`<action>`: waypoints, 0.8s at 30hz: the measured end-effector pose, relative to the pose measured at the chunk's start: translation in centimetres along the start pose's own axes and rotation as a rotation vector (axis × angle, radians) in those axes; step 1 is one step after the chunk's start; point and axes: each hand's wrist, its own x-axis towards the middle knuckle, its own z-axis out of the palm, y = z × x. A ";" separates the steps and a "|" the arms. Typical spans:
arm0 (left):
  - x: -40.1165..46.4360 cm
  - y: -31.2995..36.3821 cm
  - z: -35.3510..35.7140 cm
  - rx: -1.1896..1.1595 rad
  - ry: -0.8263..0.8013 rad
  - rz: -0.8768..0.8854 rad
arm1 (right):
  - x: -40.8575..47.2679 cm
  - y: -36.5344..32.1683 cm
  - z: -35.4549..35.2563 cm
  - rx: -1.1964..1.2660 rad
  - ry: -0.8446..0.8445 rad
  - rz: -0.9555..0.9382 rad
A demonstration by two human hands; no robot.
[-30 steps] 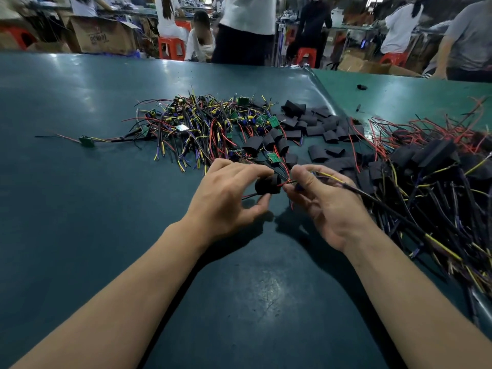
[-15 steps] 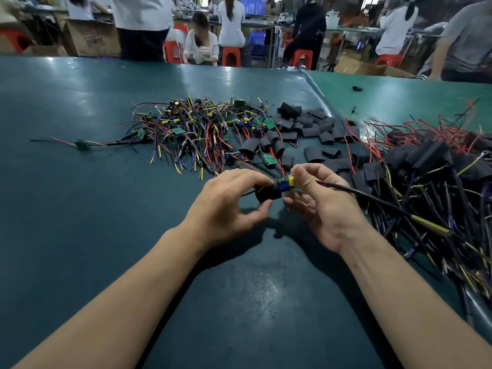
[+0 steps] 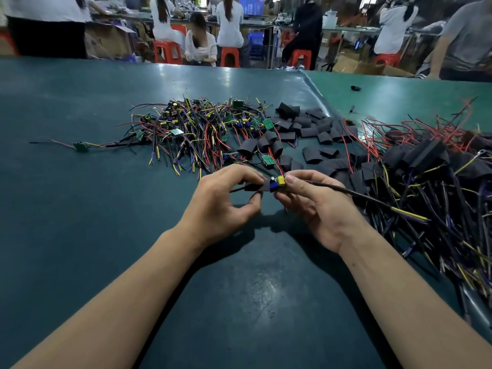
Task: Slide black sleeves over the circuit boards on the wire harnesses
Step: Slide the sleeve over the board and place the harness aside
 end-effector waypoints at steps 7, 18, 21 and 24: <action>-0.1 -0.2 0.2 -0.084 -0.043 -0.001 | 0.2 0.0 0.0 0.102 0.052 0.081; 0.0 -0.4 0.4 -0.133 -0.045 -0.072 | -0.2 0.2 0.4 -0.101 0.041 -0.080; 0.0 -0.5 0.3 -0.142 -0.048 -0.075 | -0.3 0.2 0.4 -0.187 0.056 -0.108; -0.1 -0.4 0.3 -0.155 -0.063 -0.073 | -0.4 -0.2 0.3 -0.060 0.035 -0.013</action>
